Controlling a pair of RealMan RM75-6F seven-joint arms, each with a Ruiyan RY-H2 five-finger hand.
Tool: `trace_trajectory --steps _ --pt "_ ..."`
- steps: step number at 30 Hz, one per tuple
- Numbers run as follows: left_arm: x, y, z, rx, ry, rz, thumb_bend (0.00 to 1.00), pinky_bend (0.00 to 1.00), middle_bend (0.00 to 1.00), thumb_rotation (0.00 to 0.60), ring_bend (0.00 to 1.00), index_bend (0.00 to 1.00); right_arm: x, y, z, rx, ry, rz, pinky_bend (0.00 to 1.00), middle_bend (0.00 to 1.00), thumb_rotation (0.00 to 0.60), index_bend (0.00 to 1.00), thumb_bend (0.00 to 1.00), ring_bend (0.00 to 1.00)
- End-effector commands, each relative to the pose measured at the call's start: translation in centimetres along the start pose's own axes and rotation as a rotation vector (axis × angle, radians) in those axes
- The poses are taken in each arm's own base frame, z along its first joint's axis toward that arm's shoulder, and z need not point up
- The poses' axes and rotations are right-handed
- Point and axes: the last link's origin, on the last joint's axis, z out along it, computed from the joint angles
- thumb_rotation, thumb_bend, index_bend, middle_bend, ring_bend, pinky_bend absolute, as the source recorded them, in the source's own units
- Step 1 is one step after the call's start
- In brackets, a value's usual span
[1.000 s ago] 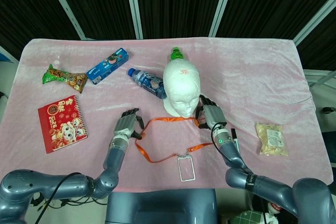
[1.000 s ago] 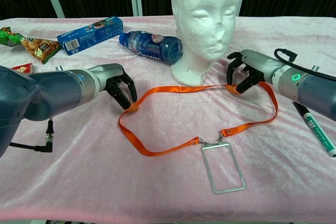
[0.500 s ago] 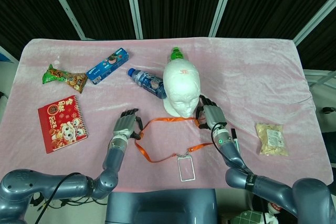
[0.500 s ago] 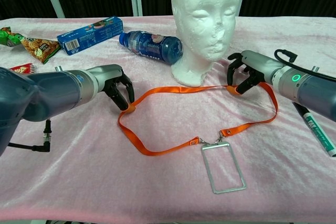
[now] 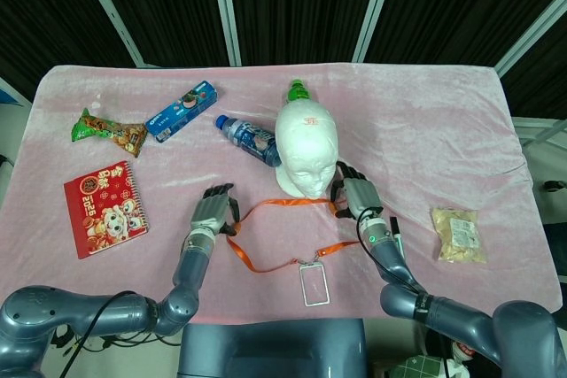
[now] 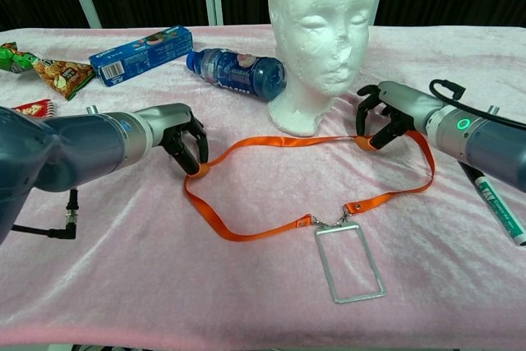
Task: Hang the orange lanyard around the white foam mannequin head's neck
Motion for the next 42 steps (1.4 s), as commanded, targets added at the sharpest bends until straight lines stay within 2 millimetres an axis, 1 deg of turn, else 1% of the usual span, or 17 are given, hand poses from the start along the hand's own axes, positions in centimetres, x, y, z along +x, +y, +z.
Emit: trace_trajectory --steps 1,10,19,26,34,42 --pt "-0.1 0.0 0.0 0.005 0.000 0.016 0.39 0.00 0.10 0.600 0.00 0.61 0.0 0.0 0.0 0.000 0.000 0.002 0.13 0.04 0.600 0.71 0.41 0.08" --pt "0.4 0.4 -0.3 -0.007 0.006 -0.006 0.39 0.00 0.11 0.600 0.00 0.62 0.4 -0.2 0.0 0.008 0.010 0.008 0.13 0.05 0.600 0.73 0.41 0.09" --pt "1.3 1.3 -1.8 -0.110 0.015 -0.089 0.40 0.00 0.11 0.600 0.00 0.62 0.7 -1.4 -0.4 0.047 0.018 0.031 0.13 0.05 0.600 0.77 0.42 0.09" --pt "2.7 1.2 -3.4 -0.190 0.066 -0.099 0.40 0.00 0.11 0.600 0.00 0.62 1.9 -1.9 -1.4 0.078 0.046 0.043 0.13 0.05 0.600 0.78 0.44 0.09" --pt "3.9 0.6 -5.0 -0.259 0.086 -0.112 0.40 0.00 0.11 0.600 0.00 0.62 3.8 -0.9 -3.2 0.080 0.076 0.064 0.13 0.06 0.600 0.81 0.45 0.10" --pt "4.1 0.6 -6.9 -0.362 0.045 -0.112 0.40 0.00 0.11 0.600 0.00 0.62 5.7 1.4 -5.8 0.058 0.106 0.095 0.13 0.06 0.600 0.83 0.45 0.10"
